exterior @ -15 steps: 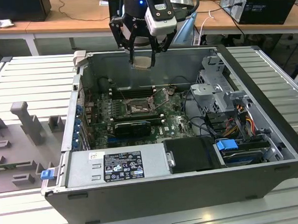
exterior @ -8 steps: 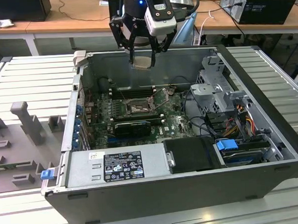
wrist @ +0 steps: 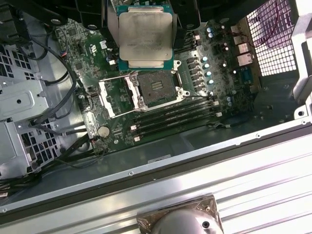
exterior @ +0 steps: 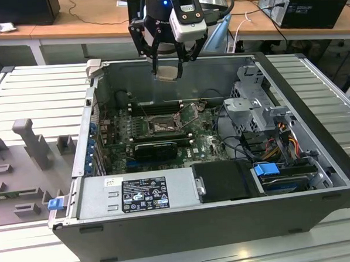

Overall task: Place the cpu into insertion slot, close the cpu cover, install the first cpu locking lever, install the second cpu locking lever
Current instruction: 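Place the cpu into insertion slot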

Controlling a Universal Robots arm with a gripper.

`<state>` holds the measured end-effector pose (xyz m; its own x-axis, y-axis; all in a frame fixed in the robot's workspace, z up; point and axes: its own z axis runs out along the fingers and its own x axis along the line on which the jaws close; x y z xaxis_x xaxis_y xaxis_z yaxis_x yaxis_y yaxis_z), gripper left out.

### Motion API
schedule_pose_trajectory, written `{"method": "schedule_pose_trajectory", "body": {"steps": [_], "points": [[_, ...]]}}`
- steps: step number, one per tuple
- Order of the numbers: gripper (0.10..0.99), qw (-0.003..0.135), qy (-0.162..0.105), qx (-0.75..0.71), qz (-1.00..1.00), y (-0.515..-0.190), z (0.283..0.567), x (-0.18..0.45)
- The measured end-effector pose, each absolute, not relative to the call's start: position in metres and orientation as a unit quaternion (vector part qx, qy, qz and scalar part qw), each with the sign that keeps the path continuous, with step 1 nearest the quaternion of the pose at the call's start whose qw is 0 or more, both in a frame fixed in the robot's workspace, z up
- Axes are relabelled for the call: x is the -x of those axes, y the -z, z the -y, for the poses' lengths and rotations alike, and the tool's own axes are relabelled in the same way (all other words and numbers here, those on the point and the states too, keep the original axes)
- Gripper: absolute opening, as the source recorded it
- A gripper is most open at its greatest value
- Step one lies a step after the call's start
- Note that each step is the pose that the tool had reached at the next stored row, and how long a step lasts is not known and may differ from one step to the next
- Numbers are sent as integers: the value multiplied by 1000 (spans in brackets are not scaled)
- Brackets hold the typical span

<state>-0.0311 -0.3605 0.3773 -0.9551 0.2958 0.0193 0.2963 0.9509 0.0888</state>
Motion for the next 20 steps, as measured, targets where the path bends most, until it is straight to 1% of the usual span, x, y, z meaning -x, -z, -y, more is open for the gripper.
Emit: {"method": "schedule_pose_trajectory", "body": {"steps": [20], "points": [[529,2,45,172,984,-377,360,31]]}}
